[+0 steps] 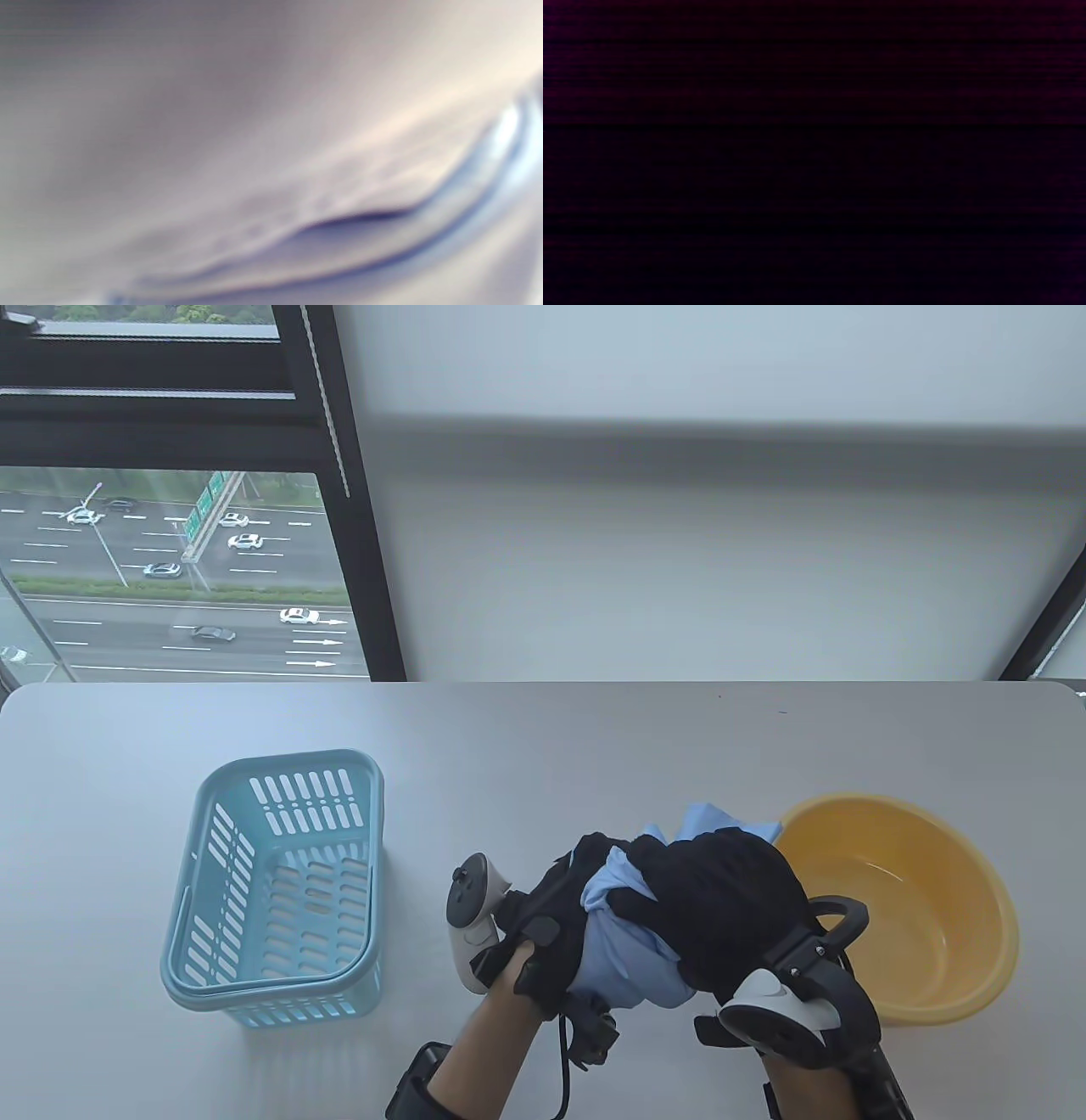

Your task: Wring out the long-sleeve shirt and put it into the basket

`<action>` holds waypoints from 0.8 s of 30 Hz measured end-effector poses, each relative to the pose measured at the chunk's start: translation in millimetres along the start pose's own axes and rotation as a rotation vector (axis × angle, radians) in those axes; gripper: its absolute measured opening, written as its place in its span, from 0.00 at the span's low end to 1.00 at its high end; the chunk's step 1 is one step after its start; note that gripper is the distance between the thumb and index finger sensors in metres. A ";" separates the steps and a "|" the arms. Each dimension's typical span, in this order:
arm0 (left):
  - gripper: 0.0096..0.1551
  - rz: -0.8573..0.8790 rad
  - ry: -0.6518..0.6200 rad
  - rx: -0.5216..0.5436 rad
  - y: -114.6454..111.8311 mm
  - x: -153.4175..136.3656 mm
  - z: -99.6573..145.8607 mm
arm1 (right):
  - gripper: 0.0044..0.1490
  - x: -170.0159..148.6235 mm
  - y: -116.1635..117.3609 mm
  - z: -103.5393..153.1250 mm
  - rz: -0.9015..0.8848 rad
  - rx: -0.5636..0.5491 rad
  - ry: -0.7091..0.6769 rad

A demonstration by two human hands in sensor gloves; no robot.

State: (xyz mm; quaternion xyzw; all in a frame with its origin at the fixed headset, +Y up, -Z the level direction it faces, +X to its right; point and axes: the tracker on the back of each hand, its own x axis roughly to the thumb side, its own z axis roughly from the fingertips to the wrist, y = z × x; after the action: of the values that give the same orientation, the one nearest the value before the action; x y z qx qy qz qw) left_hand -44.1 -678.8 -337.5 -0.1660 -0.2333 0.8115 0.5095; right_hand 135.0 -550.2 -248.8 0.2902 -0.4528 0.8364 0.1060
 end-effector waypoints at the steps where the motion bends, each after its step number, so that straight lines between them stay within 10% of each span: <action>1: 0.35 0.010 0.035 -0.015 -1.7 -4.8 -1.1 | 0.31 0.4 0.0 -0.3 0.001 0.001 -0.005; 11: 0.37 0.093 0.211 -0.263 -19.9 -24.6 -7.9 | 0.28 12.8 -10.0 -1.8 0.025 -0.007 -0.082; 24: 0.39 -0.087 0.087 -0.138 -12.4 2.1 -1.2 | 0.28 -6.8 -8.2 0.3 -0.166 -0.081 0.025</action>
State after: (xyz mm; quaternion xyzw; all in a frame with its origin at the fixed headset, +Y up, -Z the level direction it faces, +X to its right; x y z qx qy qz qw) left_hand -35.1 -672.0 -331.8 -0.2255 -0.2731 0.7625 0.5415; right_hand 144.2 -545.2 -246.9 0.3117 -0.4593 0.8093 0.1921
